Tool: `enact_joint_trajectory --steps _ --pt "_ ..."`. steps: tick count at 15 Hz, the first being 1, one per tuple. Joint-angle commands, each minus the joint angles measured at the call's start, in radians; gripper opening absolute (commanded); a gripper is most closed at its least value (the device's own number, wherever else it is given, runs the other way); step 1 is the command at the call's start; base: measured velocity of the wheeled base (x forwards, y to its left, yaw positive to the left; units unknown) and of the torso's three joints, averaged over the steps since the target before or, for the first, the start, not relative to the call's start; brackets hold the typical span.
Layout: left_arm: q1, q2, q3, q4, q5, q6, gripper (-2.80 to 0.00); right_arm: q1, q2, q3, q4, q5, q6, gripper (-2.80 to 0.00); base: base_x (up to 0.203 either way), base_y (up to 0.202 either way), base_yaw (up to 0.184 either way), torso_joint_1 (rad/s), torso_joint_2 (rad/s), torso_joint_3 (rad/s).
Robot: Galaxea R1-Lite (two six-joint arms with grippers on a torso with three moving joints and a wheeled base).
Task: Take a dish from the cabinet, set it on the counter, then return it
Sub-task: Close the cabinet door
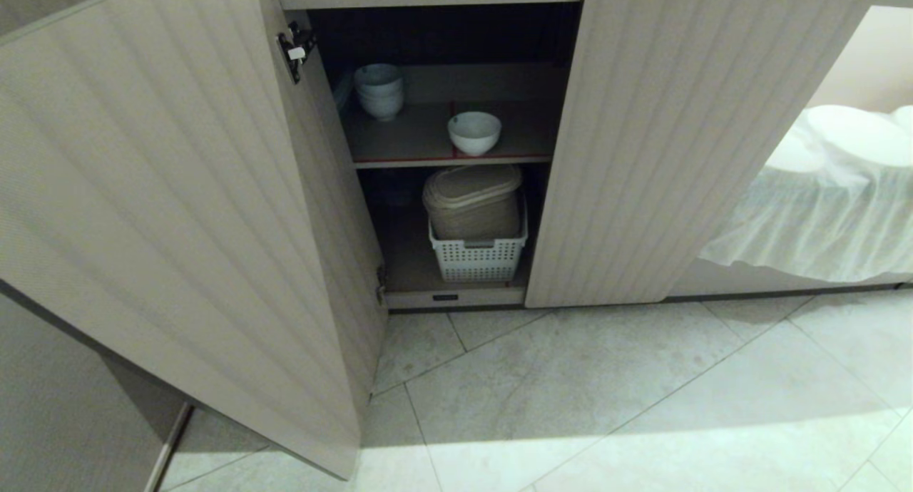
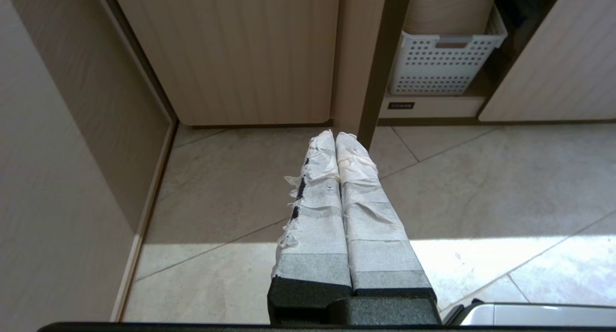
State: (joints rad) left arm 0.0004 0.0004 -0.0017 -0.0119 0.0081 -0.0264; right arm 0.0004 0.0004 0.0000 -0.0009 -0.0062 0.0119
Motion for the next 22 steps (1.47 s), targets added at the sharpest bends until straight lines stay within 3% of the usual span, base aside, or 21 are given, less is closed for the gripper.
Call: enact_joint_trajectory --steps 1,7,12,18,22 --pt "0.000 0.004 -0.023 -0.004 0.001 -0.016 -2.80 0.000 0.000 0.000 -0.001 0.000 0.000 -2.80 0.000 0.000 0.000 0.000 0.00 0.000" --pt "-0.005 0.271 -0.262 -0.010 0.007 -0.086 -2.80 0.001 0.000 0.000 -0.001 0.000 0.000 -2.80 0.000 0.000 0.000 0.000 0.00 0.000" --pt "0.002 0.423 -0.282 -0.204 0.017 -0.082 -2.80 0.000 0.000 0.000 0.000 0.000 0.000 -2.80 0.000 0.000 0.000 0.000 0.00 0.000" --pt "0.070 0.636 -0.282 -0.413 0.152 -0.018 -2.80 0.000 0.000 0.000 -0.001 0.000 0.000 -2.80 0.000 0.000 0.000 0.000 0.00 0.000" --pt "0.144 0.896 -0.286 -0.699 0.170 -0.003 -2.80 0.001 0.000 0.000 -0.001 0.000 0.000 -2.80 0.000 0.000 0.000 0.000 0.00 0.000"
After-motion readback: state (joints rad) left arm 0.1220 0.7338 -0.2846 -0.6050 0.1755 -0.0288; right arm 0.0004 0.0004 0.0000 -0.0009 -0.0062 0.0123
